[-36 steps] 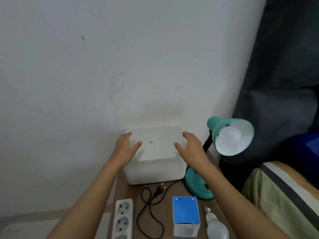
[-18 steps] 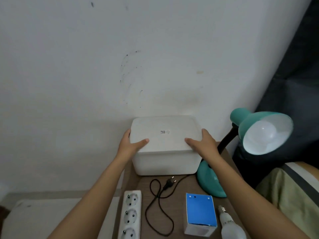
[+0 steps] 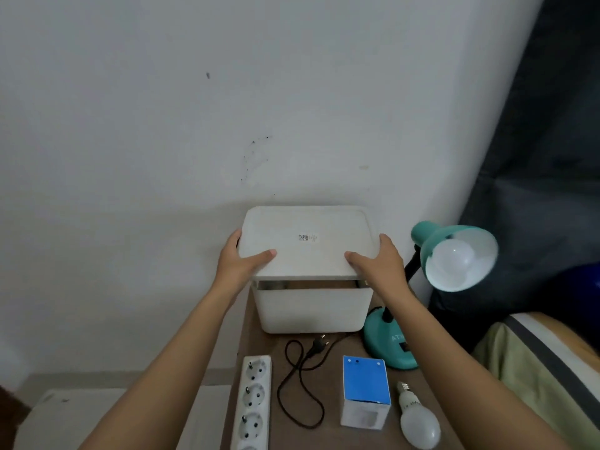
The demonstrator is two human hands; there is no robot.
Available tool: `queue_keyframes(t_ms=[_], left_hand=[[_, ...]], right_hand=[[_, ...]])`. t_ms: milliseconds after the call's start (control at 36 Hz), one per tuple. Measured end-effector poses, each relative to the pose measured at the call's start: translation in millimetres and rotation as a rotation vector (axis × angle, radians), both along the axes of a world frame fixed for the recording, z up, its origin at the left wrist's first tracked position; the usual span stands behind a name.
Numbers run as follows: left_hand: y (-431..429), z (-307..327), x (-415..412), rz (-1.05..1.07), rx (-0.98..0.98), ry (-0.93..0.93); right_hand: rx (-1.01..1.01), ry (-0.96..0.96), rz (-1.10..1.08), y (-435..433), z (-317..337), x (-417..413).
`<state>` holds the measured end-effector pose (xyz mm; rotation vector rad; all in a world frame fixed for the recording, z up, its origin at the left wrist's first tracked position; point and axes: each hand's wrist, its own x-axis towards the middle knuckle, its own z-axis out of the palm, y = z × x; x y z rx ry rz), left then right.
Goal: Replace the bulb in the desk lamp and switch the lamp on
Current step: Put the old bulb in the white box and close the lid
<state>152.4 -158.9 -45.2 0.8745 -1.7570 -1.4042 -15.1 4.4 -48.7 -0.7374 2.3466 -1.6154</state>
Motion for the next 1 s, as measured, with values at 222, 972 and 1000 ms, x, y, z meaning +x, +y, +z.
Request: queue_keyframes(t_ms=[222, 972, 1000], left_hand=[[72, 30, 51, -0.013, -0.041, 0.018], [273, -138, 159, -0.131, 0.126, -0.328], [274, -144, 162, -0.131, 0.133, -0.34]], right_hand=[[-0.077, 0.037, -0.024, 81, 37, 58], [0.562, -0.278, -0.124, 283, -103, 157], [0.587, -0.288, -0.112, 283, -109, 159]])
